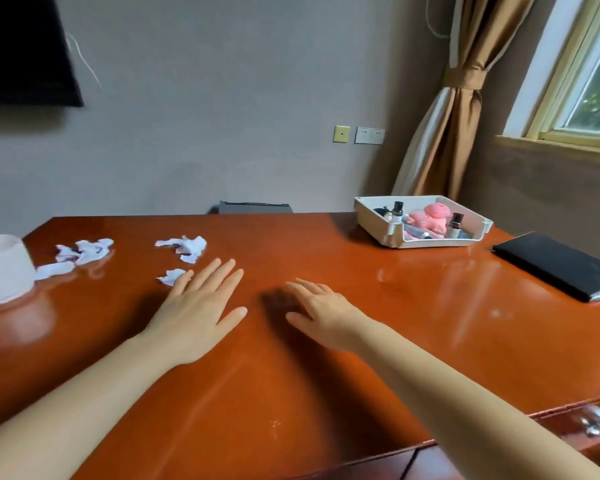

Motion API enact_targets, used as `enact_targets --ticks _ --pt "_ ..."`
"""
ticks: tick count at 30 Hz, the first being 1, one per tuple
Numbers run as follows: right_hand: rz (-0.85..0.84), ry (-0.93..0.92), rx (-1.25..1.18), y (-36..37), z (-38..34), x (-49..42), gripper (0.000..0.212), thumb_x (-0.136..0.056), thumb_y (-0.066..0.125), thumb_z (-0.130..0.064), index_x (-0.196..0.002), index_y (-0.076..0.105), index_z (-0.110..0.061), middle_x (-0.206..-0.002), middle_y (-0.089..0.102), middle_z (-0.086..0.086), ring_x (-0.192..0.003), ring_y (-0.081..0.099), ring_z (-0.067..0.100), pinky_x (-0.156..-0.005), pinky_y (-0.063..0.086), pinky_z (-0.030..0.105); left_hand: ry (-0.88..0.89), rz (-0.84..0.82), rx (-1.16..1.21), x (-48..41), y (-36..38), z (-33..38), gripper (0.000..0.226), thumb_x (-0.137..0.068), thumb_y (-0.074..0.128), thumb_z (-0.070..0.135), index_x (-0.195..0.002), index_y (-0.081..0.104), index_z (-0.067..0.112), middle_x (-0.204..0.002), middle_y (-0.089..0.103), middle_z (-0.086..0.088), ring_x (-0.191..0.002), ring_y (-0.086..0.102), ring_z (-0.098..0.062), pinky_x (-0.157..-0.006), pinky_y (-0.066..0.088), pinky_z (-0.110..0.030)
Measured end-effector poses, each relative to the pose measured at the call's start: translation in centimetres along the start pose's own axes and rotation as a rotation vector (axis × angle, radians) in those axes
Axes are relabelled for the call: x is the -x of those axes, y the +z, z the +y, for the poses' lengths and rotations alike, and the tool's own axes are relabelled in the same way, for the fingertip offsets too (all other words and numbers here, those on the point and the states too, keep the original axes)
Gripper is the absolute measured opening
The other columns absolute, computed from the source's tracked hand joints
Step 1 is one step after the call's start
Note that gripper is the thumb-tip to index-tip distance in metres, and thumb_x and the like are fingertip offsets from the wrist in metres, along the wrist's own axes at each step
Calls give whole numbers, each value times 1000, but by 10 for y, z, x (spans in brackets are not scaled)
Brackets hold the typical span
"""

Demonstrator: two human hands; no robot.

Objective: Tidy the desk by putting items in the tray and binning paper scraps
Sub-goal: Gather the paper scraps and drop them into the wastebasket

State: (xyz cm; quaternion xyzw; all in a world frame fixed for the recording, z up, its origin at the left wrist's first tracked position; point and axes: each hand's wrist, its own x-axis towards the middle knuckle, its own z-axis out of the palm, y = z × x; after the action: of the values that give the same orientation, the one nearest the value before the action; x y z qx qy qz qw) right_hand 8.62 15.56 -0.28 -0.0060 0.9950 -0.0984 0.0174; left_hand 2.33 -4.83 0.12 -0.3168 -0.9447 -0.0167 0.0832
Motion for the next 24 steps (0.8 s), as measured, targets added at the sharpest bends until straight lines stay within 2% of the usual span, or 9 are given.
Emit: enact_targets --ticks 4,10,16,24 --pt "-33 -10 -27 18 -36 -40 63 -97 36 -47 -150 10 -26 -160 0 6 -148 -1 27 -118 11 47 -117 6 -34 6 16 -45 64 -96 19 53 -152 1 27 -160 -5 5 -148 -9 -13 -120 2 -39" --pt "42 -20 -79 41 -80 -91 69 -94 36 -54 -150 7 -27 -160 -2 7 -148 -5 28 -117 3 51 -339 55 49 -2 35 -88 61 -98 23 49 -152 6 25 -161 0 3 -148 -4 -16 -119 3 -42" --pt "103 -61 -87 49 -107 -138 82 -86 38 -67 -150 4 -28 -160 -3 6 -148 -5 30 -116 6 54 -584 137 40 -27 49 -138 62 -98 25 48 -152 12 20 -160 6 -5 -148 0 -23 -118 8 -47" --pt "193 -48 -226 47 -107 -199 80 -86 39 -66 -150 7 -30 -161 2 2 -148 -2 26 -117 8 51 -687 154 -1 -71 59 -184 64 -96 26 53 -152 11 24 -161 5 -6 -148 -2 -28 -116 8 -55"
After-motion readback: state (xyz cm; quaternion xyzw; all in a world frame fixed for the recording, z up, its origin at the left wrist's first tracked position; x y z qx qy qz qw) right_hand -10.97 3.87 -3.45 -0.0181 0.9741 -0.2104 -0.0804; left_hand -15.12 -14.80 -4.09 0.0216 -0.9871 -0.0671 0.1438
